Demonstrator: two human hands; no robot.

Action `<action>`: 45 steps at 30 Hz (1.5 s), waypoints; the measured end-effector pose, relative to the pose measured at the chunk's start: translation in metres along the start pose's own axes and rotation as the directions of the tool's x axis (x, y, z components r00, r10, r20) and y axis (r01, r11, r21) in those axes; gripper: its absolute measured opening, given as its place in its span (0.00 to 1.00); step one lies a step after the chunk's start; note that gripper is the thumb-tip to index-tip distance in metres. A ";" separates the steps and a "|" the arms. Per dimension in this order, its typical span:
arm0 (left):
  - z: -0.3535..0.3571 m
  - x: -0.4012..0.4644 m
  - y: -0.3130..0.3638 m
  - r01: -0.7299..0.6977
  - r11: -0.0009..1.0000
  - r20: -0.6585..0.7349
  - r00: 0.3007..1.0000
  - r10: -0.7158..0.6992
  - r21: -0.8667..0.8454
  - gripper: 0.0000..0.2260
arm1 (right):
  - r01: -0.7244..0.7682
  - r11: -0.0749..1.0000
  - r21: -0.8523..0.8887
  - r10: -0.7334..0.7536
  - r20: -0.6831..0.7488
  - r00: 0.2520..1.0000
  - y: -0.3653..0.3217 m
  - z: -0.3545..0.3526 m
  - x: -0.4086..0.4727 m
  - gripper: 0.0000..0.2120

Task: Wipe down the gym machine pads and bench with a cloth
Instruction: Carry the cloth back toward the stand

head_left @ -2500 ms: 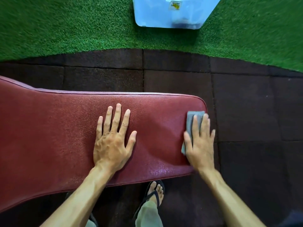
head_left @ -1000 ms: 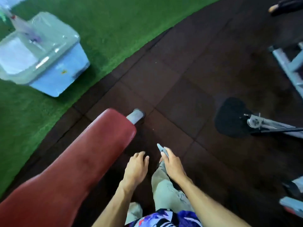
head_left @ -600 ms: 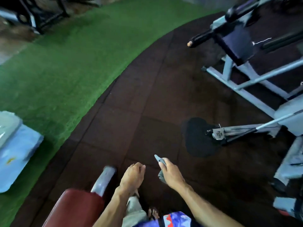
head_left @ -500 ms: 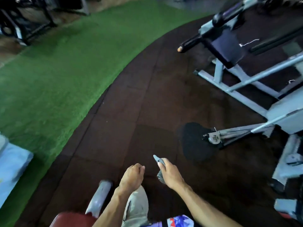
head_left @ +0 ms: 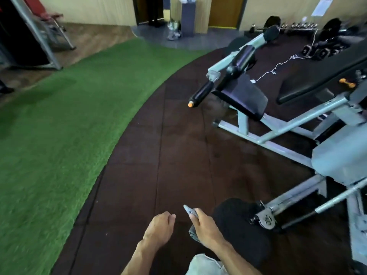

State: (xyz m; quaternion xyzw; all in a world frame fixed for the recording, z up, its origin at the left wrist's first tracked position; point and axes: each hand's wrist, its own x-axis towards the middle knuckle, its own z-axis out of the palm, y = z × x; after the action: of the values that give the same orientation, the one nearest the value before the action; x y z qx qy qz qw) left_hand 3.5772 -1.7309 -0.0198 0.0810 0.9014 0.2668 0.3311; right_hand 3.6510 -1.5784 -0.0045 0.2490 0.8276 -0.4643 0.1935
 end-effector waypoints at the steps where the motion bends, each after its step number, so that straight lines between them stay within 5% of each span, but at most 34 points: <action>1: -0.014 0.023 0.007 -0.005 1.000 0.000 1.000 0.005 -0.001 0.19 | 0.003 1.000 0.012 -0.003 -0.010 1.000 -0.012 -0.008 0.021 0.13; 16: -0.229 0.437 0.153 -0.013 1.000 -0.002 1.000 0.013 0.021 0.17 | -0.041 0.998 -0.052 0.040 -0.020 0.999 -0.190 -0.175 0.457 0.14; 30: -0.485 0.860 0.296 -0.068 0.995 0.011 0.998 0.067 0.075 0.18 | -0.052 0.980 0.192 0.064 -0.055 0.996 -0.424 -0.347 0.848 0.10; 45: -0.690 1.298 0.513 -0.055 0.996 0.011 0.998 0.054 0.077 0.17 | -0.008 1.000 -0.015 0.007 -0.080 0.997 -0.598 -0.600 1.288 0.15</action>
State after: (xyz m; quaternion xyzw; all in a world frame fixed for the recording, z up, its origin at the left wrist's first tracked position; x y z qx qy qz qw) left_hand 2.1231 -1.1743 -0.0240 0.1193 0.9071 0.2404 0.3243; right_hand 2.2117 -1.0262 -0.0166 0.2688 0.8373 -0.4471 0.1639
